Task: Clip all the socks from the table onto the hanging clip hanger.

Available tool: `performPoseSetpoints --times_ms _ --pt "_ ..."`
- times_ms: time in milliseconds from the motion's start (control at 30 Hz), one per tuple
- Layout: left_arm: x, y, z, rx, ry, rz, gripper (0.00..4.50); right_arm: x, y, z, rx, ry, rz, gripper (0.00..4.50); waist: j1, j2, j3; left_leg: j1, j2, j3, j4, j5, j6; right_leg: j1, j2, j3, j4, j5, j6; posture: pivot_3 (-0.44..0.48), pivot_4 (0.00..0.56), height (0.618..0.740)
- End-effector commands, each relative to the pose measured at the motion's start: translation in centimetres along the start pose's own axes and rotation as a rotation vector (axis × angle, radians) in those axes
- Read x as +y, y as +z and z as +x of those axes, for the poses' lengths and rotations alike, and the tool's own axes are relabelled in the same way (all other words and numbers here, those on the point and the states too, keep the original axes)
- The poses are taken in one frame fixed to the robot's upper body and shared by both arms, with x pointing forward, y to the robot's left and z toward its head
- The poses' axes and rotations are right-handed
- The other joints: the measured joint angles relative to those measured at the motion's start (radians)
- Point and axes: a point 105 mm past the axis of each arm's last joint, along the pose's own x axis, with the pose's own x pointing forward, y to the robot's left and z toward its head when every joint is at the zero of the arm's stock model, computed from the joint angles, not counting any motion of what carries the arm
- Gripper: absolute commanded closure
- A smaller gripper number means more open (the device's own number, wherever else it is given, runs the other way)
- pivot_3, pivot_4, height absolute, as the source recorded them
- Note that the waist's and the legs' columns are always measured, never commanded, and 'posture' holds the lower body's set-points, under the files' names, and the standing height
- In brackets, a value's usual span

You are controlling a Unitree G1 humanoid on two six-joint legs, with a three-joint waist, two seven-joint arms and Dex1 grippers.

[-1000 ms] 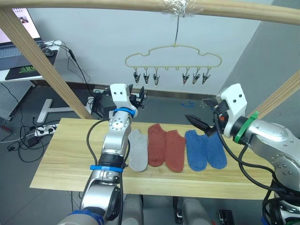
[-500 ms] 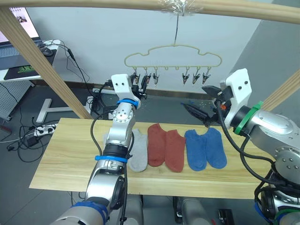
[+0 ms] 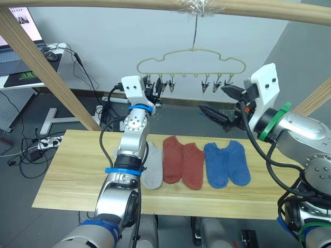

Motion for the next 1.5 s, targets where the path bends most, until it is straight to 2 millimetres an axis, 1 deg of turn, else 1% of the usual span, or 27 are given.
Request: performPoseSetpoints --times_ms 33,100,200,300,333,433,533,600,667,700,733,833,1000,1033,1200,1300,1400,1500 --pt "-0.3 1.9 0.4 -0.068 -0.008 -0.003 2.20 0.0 1.3 -0.4 -0.051 -0.010 -0.027 0.00 0.000 0.000 0.000 0.000 0.000 0.000 0.000 0.000 0.000 0.000 0.000 0.000 0.000 0.000 0.000 0.057 0.278 0.740" --pt "-0.3 1.9 0.5 -0.066 -0.007 -0.004 2.20 0.0 1.3 -0.4 -0.051 -0.010 -0.026 0.00 0.000 0.000 0.000 0.000 0.000 0.000 0.000 0.000 0.000 0.000 0.000 0.000 0.000 0.000 0.000 0.055 0.275 0.740" --pt "-0.3 1.8 0.5 -0.062 -0.005 -0.003 2.69 -0.1 1.3 -0.4 -0.050 -0.014 -0.026 0.00 0.000 0.000 0.000 0.000 0.000 0.000 0.000 0.000 0.000 0.000 0.000 0.000 0.000 0.000 0.000 0.055 0.275 0.740" --pt "-0.3 1.8 0.5 -0.062 -0.004 -0.002 3.64 -0.1 1.3 -0.4 -0.050 -0.018 -0.023 0.00 0.000 0.000 0.000 0.000 0.000 0.000 0.000 0.000 0.000 0.000 0.000 0.000 0.000 0.000 0.000 0.055 0.278 0.740" --pt "-0.3 1.8 0.5 -0.062 -0.003 -0.002 3.88 -0.1 1.2 -0.4 -0.048 -0.019 -0.022 0.00 0.000 0.000 0.000 0.000 0.000 0.000 0.000 0.000 0.000 0.000 0.000 0.000 0.000 0.000 0.000 0.055 0.278 0.740" --pt "-0.3 1.9 0.6 -0.066 -0.002 -0.003 4.35 -0.2 1.0 -0.4 -0.044 -0.023 -0.020 0.00 0.000 0.000 0.001 0.000 0.000 0.000 0.000 0.000 0.000 0.000 0.000 0.000 0.000 0.000 0.000 0.056 0.277 0.740" --pt "-0.3 2.0 0.6 -0.069 -0.002 -0.008 4.39 -0.5 0.5 -0.5 -0.021 -0.037 -0.021 0.00 0.000 0.000 0.001 0.000 0.000 0.000 0.000 0.000 0.000 0.000 0.000 0.000 0.000 0.000 0.000 0.054 0.274 0.740" --pt "-0.5 2.1 0.6 -0.064 -0.012 -0.021 4.39 -0.9 -0.4 -0.6 0.021 -0.055 -0.023 0.00 0.000 0.000 0.001 0.000 0.000 0.000 0.000 0.000 0.000 0.000 0.000 0.000 0.000 0.000 0.000 0.053 0.272 0.740" --pt "-0.5 2.1 0.6 -0.061 -0.019 -0.036 4.39 -1.6 -2.2 -0.9 0.104 -0.076 -0.022 0.00 0.000 0.000 0.001 0.000 0.000 0.000 0.000 0.000 0.000 0.000 0.000 0.000 0.000 0.000 0.000 0.050 0.270 0.740" --pt "-0.5 2.2 0.6 -0.059 -0.021 -0.047 4.39 -1.9 -3.6 -1.2 0.166 -0.079 -0.027 0.00 0.001 0.000 0.001 0.000 0.000 0.000 0.000 0.000 0.000 0.000 0.000 0.000 0.000 0.000 0.000 0.047 0.271 0.740" --pt "-0.6 2.3 0.5 -0.056 -0.025 -0.060 4.39 -2.3 -5.4 -1.6 0.255 -0.080 -0.024 0.00 0.002 0.000 0.001 0.000 0.000 0.000 0.000 0.000 0.000 0.000 0.000 0.000 -0.001 0.000 0.000 0.047 0.270 0.740" --pt "-0.9 2.4 0.5 -0.048 -0.039 -0.089 4.39 -3.4 -9.4 -3.0 0.447 -0.086 -0.060 0.00 0.003 0.000 0.001 -0.001 -0.001 0.000 0.000 0.000 0.000 0.000 0.000 0.000 -0.001 0.000 0.000 0.051 0.270 0.740" --pt "-1.2 2.9 0.4 -0.045 -0.052 -0.121 4.39 -6.1 -14.0 -3.9 0.634 -0.135 -0.064 0.00 -0.007 -0.001 0.001 0.000 0.000 0.000 0.000 0.000 0.000 0.000 0.000 0.000 0.000 0.000 0.001 0.057 0.270 0.740" --pt "-1.3 3.0 0.5 -0.046 -0.054 -0.124 4.39 -6.7 -14.9 -3.9 0.665 -0.149 -0.061 0.00 -0.008 -0.001 0.001 0.000 0.000 0.000 0.001 0.000 0.000 0.000 0.000 0.000 0.000 -0.002 0.003 0.059 0.271 0.740" --pt "-1.9 3.3 0.5 -0.049 -0.064 -0.131 4.39 -10.0 -18.2 -3.9 0.783 -0.242 -0.065 0.00 -0.009 -0.001 0.004 -0.001 -0.001 0.001 0.002 0.000 0.000 0.000 0.000 0.001 -0.001 -0.001 0.004 0.066 0.274 0.740" --pt "-2.1 3.3 0.5 -0.051 -0.066 -0.134 4.39 -11.4 -19.3 -3.7 0.818 -0.280 -0.059 0.00 -0.009 -0.001 0.008 -0.001 -0.001 0.001 0.002 0.000 0.000 0.000 0.000 0.001 -0.001 0.000 0.003 0.066 0.275 0.740" --pt "-2.4 3.4 0.5 -0.053 -0.072 -0.142 4.39 -12.0 -20.5 -3.4 0.842 -0.284 -0.048 0.00 -0.009 -0.001 0.010 -0.001 -0.001 0.001 0.001 0.000 0.000 0.000 0.000 0.001 -0.001 0.001 0.001 0.067 0.277 0.740" --pt "-2.6 3.4 0.4 -0.053 -0.078 -0.146 4.39 -12.3 -21.5 -3.3 0.864 -0.273 -0.047 0.00 -0.006 -0.001 0.015 -0.001 -0.001 0.001 0.001 0.000 0.000 0.000 0.000 0.000 -0.001 0.001 0.001 0.070 0.283 0.740"
